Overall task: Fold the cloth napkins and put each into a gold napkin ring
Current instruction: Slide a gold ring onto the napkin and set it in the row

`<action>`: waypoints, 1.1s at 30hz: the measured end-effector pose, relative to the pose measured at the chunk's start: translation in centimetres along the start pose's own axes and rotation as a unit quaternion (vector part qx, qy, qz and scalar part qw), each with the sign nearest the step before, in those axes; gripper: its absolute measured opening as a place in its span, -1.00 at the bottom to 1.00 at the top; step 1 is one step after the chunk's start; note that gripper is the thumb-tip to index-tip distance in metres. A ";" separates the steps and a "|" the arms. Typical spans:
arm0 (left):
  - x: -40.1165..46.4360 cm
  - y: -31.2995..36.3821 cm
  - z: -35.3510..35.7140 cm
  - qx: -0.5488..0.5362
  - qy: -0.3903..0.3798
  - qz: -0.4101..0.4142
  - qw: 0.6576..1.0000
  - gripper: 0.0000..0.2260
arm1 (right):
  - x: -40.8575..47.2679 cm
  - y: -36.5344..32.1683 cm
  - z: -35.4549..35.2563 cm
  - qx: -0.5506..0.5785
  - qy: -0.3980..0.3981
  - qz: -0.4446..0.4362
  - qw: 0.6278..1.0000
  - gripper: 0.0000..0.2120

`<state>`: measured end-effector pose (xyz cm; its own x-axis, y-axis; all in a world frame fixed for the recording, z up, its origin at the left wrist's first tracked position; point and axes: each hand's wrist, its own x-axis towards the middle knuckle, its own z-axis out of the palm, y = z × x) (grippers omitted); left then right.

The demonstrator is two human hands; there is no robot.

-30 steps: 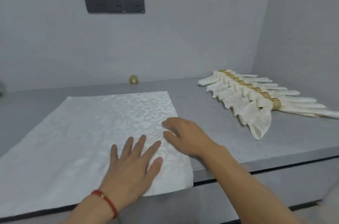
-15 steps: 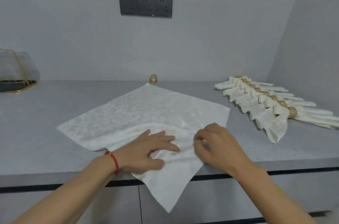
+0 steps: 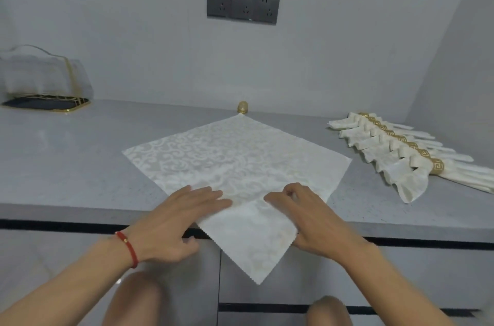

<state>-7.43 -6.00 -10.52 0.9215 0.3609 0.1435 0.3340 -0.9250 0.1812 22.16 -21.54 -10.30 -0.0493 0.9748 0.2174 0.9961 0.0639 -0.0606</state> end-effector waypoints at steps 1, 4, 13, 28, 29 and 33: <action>0.2 0.0 0.3 0.009 0.020 -0.001 1.000 -0.31 | 0.2 -0.1 -0.4 -0.008 -0.007 0.005 1.000 -0.44; 0.6 0.6 0.4 0.019 0.100 0.005 0.995 -0.54 | 0.5 -1.0 -1.5 0.007 -0.033 0.002 0.999 -0.52; 1.9 1.1 -4.0 -0.173 0.189 -0.108 0.961 -0.81 | 2.9 -1.0 -4.3 0.251 0.026 0.065 0.965 -0.78; 25.7 -13.4 -5.0 -0.001 0.055 -0.267 0.962 -0.66 | 24.0 10.6 -0.8 0.214 0.063 0.307 0.925 -0.64; 27.0 -14.1 -4.5 0.030 0.053 -0.273 0.960 -0.68 | 25.0 10.9 -0.4 0.154 0.067 0.314 0.934 -0.64; 28.6 -15.1 -2.2 0.104 0.074 -0.269 0.955 -0.72 | 25.2 9.7 0.1 -0.040 0.032 0.300 0.953 -0.67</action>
<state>13.43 18.49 -7.04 0.5724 0.7892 0.2224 0.7977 -0.5988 0.0719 30.57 3.62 -5.53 0.5318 0.8160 0.2265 0.8466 -0.5187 -0.1191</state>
